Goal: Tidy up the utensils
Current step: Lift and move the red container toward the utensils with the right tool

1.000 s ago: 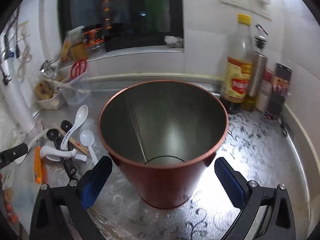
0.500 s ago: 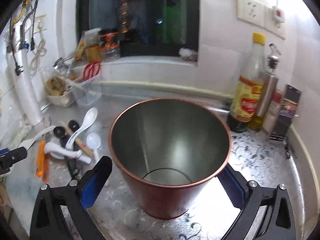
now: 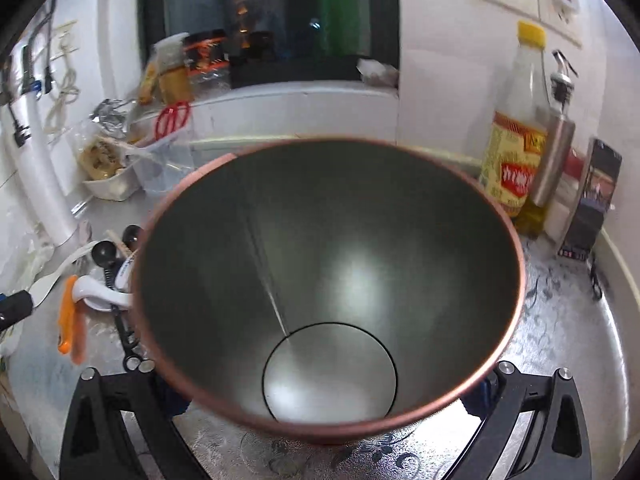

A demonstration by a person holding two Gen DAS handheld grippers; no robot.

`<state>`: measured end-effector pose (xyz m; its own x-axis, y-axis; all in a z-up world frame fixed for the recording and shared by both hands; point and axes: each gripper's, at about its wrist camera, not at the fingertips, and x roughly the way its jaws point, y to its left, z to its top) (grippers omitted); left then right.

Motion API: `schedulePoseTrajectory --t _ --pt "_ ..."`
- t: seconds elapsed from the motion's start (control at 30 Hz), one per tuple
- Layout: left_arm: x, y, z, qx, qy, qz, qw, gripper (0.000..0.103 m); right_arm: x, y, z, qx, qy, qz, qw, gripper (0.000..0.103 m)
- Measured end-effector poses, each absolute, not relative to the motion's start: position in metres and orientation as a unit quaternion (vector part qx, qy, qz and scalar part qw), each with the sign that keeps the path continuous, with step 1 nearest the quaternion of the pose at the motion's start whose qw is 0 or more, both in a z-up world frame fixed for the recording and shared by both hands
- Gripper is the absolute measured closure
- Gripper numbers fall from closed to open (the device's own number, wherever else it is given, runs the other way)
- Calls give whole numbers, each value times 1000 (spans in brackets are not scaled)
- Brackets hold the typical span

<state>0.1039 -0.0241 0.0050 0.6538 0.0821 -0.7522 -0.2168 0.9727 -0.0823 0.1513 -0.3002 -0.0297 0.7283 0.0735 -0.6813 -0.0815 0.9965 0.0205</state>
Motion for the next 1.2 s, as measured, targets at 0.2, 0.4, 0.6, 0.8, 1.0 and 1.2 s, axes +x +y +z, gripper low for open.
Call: schedulePoseTrajectory --t 0.2,0.4,0.6,0.8,1.0,1.2 --pt "111 -15 1 -87 410 69 905 0 153 -301 -40 -8 378 17 926 2" --pt "113 -6 -3 -93 414 56 904 0 148 -294 -46 -27 378 16 925 10" --pt "117 3 -7 -99 417 47 902 0 138 -286 -49 -36 379 2 925 12" --pt "123 2 -10 -98 421 27 901 0 122 -287 -48 -31 378 -10 925 12" --pt "129 -4 -15 -93 427 4 899 0 99 -286 -48 -35 379 -18 925 12" --pt "134 -11 -15 -86 428 -17 900 0 82 -284 -48 -36 381 -20 924 12"
